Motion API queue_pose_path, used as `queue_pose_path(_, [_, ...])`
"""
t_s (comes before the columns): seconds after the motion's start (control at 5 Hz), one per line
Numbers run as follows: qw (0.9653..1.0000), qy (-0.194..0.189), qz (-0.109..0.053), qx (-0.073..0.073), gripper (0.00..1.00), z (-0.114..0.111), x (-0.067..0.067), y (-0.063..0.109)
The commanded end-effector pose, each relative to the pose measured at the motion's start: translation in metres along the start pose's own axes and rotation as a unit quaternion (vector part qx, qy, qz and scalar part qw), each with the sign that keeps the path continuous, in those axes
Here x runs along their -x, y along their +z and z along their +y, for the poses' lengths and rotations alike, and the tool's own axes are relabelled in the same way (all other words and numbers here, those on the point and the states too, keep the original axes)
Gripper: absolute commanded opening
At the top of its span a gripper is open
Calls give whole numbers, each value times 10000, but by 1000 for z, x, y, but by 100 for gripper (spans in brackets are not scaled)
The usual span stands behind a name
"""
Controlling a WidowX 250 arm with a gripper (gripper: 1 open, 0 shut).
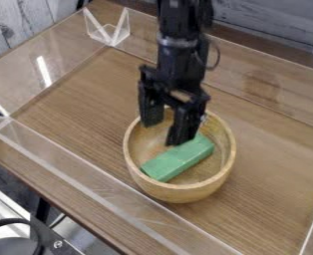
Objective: Put the green block in the brown bowl
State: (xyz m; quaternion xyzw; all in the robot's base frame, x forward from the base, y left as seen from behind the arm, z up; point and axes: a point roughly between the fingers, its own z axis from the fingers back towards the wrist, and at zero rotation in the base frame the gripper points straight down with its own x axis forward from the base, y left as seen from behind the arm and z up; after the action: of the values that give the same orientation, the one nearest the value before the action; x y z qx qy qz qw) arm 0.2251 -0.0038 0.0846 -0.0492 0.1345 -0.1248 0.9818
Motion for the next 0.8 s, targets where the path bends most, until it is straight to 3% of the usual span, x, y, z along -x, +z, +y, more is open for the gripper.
queue_pose_path(0.0, [9971, 160, -745, -49, 100, 2, 0, 56])
queue_pose_path(0.2, [9924, 431, -1152, 29, 100, 10, 5, 98])
queue_pose_path(0.6, [9922, 679, -1015, -243, 100, -2, 7, 81])
